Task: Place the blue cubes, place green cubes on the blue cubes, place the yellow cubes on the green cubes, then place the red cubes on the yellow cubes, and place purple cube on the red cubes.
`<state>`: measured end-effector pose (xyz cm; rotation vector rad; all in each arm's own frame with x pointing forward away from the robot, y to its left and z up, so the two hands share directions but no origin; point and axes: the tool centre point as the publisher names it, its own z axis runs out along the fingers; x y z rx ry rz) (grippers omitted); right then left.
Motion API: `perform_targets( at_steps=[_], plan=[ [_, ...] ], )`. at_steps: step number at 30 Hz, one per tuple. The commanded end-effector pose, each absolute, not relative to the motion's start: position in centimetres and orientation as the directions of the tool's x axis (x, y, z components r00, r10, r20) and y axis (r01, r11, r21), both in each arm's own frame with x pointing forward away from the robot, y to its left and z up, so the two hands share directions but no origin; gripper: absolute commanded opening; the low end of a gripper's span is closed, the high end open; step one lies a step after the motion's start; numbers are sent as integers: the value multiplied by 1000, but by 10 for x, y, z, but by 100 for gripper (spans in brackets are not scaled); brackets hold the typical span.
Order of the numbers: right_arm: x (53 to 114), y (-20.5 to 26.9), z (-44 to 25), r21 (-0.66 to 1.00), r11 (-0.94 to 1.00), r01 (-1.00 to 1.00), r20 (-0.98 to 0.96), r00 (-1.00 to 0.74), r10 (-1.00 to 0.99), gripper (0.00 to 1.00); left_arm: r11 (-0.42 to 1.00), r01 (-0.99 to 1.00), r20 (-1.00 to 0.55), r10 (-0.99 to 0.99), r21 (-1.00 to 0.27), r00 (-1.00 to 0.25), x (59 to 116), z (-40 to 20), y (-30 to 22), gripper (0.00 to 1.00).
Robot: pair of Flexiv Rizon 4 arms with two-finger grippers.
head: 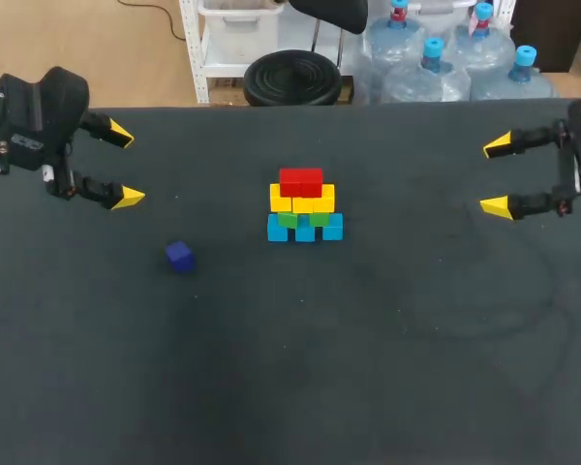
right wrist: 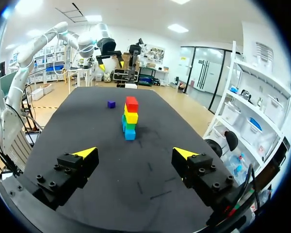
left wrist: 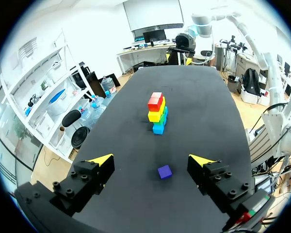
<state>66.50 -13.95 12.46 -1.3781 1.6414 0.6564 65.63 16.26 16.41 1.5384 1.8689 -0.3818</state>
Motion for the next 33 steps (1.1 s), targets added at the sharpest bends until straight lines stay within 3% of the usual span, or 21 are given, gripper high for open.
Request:
perform_targets(
  at_steps=[1, 5, 11, 18, 33],
  plan=[
    [666, -139, 124, -134, 247, -960, -866, -7, -499, 100, 202, 960, -671, 741, 196, -19, 656, 156, 166, 100],
    [666, -139, 124, -134, 247, -960, -866, -7, -499, 100, 138, 964, -619, 785, 227, 33, 659, 144, 166, 100],
    [666, -139, 124, -134, 247, -960, -866, -7, -499, 100, 257, 943, -577, 812, 214, -90, 661, 131, 165, 100],
    [666, -139, 124, -134, 247, -960, -866, -7, -499, 100, 224, 956, -584, 809, 188, -75, 646, 113, 158, 100],
    [666, -139, 124, -134, 247, -960, -866, -7, -499, 100, -407, 883, -501, 728, 234, 468, 642, 71, 156, 100]
  ],
)
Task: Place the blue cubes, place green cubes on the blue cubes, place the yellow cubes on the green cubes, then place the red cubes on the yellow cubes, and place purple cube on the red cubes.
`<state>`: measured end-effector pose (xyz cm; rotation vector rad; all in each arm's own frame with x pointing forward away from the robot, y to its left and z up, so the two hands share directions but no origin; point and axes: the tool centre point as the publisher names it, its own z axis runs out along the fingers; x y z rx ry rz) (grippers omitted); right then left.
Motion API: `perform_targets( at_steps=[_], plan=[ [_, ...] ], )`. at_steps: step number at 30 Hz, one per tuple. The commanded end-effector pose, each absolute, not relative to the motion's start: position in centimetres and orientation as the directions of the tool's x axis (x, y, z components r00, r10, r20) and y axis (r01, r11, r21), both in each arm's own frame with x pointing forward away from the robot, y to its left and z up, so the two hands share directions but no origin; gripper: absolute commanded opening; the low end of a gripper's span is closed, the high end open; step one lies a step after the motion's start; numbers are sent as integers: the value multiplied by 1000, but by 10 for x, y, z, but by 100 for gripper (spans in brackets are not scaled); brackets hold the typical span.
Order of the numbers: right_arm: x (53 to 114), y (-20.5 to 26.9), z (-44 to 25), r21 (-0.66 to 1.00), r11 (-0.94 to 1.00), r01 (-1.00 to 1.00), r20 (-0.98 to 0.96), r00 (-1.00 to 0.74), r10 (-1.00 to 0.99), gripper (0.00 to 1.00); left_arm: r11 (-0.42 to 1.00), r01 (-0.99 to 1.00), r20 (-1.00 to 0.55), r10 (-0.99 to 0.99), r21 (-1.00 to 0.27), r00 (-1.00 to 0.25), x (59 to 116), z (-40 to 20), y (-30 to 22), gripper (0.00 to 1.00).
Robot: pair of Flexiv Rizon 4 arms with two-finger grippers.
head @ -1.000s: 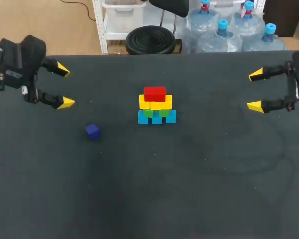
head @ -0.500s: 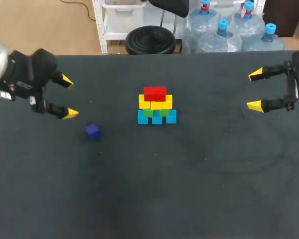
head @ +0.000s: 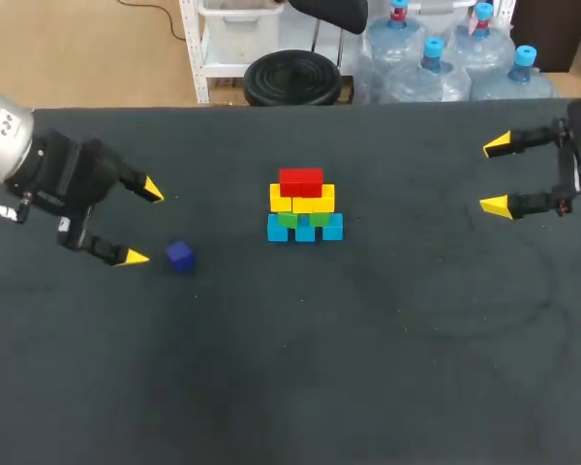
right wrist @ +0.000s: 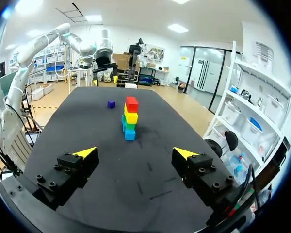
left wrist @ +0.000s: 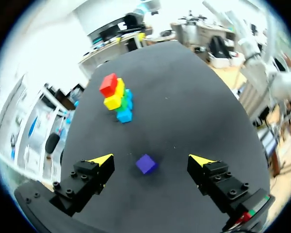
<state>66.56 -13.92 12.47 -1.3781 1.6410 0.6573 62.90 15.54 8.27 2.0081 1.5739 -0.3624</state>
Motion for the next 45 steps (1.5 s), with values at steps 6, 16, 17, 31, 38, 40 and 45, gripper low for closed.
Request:
perform_targets(
  at_steps=[6, 16, 17, 31, 38, 40, 45],
  plan=[
    [666, -139, 124, -134, 247, -960, -866, -7, -499, 100, -566, 797, -458, 663, 211, 592, 646, 58, 153, 100],
    [666, -139, 124, -134, 247, -960, -866, -7, -499, 100, -655, 739, -395, 644, 158, 655, 651, 38, 143, 100],
    [666, -139, 124, -134, 247, -960, -866, -7, -499, 100, -655, 740, -398, 644, 154, 653, 651, 37, 142, 100],
    [666, -139, 124, -134, 247, -960, -866, -7, -499, 100, -726, 682, -402, 601, 87, 691, 657, 26, 133, 100],
    [666, -139, 124, -134, 247, -960, -866, -7, -499, 100, -731, 681, -401, 611, 45, 683, 662, 18, 134, 95],
    [666, -139, 124, -134, 247, -960, -866, -7, -499, 100, -718, 696, -408, 627, 29, 664, 665, 15, 134, 93],
    [666, -139, 124, -134, 247, -960, -866, -7, -499, 100, -706, 708, -410, 646, 1, 644, 666, 8, 134, 87]
  ],
)
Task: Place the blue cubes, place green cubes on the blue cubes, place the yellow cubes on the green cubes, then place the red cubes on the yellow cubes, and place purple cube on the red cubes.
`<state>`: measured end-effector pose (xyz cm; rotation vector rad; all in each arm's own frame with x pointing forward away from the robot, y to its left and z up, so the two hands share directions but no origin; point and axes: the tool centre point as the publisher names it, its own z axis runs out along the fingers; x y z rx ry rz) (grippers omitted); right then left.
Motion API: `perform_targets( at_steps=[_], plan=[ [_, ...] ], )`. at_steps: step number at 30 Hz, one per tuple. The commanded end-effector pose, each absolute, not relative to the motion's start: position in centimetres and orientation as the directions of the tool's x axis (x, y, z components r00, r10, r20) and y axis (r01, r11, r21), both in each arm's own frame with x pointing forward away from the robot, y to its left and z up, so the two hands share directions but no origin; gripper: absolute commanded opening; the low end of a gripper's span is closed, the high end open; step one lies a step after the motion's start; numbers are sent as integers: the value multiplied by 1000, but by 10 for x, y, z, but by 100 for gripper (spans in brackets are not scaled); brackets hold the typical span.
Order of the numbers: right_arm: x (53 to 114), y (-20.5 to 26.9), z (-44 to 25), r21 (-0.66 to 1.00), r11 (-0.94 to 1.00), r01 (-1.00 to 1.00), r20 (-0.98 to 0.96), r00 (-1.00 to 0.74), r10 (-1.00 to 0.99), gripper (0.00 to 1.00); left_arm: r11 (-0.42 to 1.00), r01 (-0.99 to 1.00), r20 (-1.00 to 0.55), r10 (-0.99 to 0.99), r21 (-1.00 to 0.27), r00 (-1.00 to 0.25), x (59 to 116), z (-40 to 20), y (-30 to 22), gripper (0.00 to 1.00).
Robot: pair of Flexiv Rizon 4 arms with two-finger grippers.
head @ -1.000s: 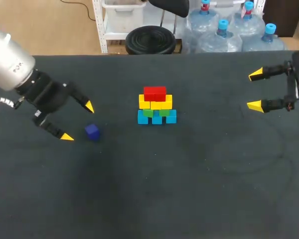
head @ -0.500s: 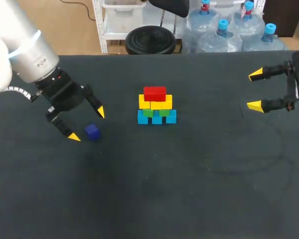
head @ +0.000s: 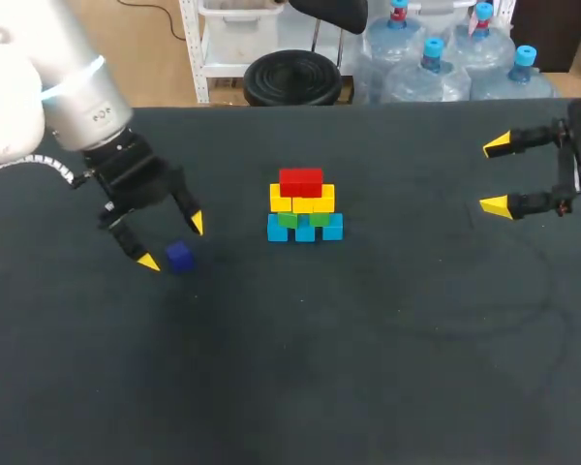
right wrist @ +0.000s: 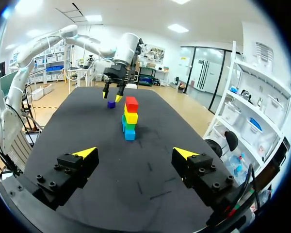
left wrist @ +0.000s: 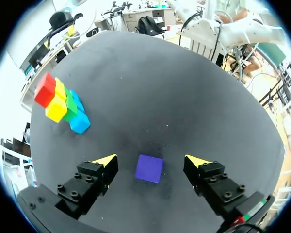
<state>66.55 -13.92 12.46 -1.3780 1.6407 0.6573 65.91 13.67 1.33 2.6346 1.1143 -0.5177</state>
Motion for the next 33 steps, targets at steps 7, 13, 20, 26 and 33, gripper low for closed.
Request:
perform_targets(
  at_steps=[7, 13, 20, 26, 33],
  plan=[
    [666, -139, 124, -134, 247, -960, -866, -7, -499, 100, -703, 710, -405, 657, -27, 636, 665, 1, 135, 85],
    [666, -139, 124, -134, 247, -960, -866, -7, -499, 100, -704, 708, -405, 660, -43, 632, 666, -3, 138, 80],
    [666, -139, 124, -134, 247, -960, -866, -7, -499, 100, -713, 700, -398, 658, -53, 640, 668, -3, 140, 58],
    [666, -139, 124, -134, 247, -960, -866, -7, -499, 100, -713, 699, -395, 659, -57, 640, 668, -3, 140, 45],
    [666, -139, 124, -134, 247, -960, -866, -7, -499, 100, -702, 710, -394, 669, -57, 630, 666, -3, 137, 0]
  ],
)
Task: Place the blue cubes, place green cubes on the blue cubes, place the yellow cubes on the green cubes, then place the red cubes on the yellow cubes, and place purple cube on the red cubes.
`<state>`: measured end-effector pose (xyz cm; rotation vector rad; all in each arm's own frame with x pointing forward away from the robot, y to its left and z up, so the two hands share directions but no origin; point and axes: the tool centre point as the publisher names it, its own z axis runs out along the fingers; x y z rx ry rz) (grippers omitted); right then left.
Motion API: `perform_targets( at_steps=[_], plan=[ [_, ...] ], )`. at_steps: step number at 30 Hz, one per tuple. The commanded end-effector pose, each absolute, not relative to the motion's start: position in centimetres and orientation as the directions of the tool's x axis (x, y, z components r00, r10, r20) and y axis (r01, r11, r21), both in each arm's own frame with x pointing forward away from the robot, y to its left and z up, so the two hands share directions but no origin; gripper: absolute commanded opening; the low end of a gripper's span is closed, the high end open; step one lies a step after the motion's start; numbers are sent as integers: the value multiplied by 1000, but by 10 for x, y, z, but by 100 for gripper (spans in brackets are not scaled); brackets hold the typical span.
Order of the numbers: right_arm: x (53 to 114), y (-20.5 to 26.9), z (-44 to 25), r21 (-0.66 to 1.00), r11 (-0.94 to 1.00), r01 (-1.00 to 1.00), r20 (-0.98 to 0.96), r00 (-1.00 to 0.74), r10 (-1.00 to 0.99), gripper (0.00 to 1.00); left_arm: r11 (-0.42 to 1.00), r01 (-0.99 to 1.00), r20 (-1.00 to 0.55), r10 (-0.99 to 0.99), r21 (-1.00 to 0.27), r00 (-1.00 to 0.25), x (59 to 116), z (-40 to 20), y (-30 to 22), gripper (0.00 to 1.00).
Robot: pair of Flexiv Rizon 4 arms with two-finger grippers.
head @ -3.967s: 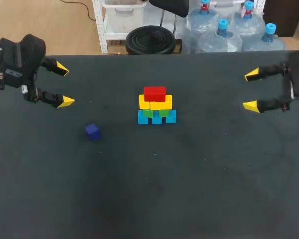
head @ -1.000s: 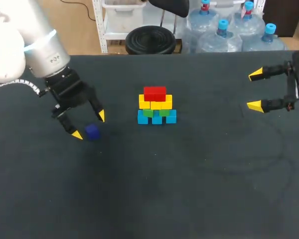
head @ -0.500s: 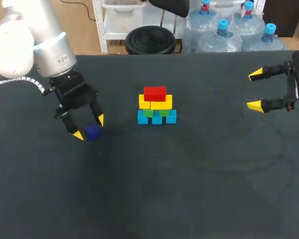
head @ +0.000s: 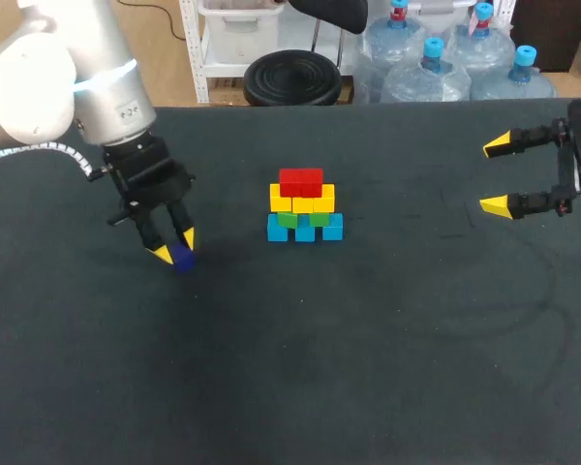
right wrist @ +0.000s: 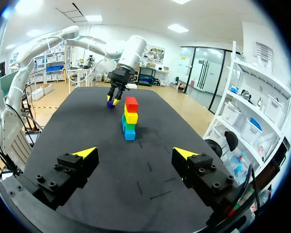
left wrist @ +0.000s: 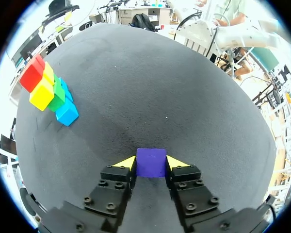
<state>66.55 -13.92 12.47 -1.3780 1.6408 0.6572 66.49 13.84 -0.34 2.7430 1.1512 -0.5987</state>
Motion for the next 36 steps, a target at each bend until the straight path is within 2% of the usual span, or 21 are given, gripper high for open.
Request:
perform_targets(
  at_steps=[1, 6, 12, 18, 20, 23, 29, 36],
  plan=[
    [666, -139, 124, -134, 247, -960, -866, -7, -499, 100, -695, 717, -390, 677, -56, 625, 666, -2, 137, 0],
    [666, -139, 124, -134, 247, -960, -866, -7, -499, 100, -595, 803, -377, 753, -38, 540, 673, 14, 137, 0],
    [666, -139, 124, -134, 247, -960, -866, -7, -499, 100, -371, 928, -312, 881, 8, 355, 680, 49, 137, 0],
    [666, -139, 124, -134, 247, -960, -866, -7, -499, 100, -150, 988, -355, 922, 45, 156, 684, 99, 133, 0],
    [666, -139, 124, -134, 247, -960, -866, -7, -499, 100, -35, 999, -410, 911, 33, 45, 687, 119, 132, 0],
    [666, -139, 124, -134, 247, -960, -866, -7, -499, 100, 88, 994, -450, 892, 70, -47, 690, 149, 126, 0],
    [666, -139, 124, -134, 247, -960, -866, -7, -499, 100, 254, 957, -496, 855, 143, -153, 695, 192, 108, 0],
    [666, -139, 124, -134, 247, -960, -866, -7, -499, 100, 337, 915, -570, 806, 223, -158, 700, 216, 86, 0]
  ],
)
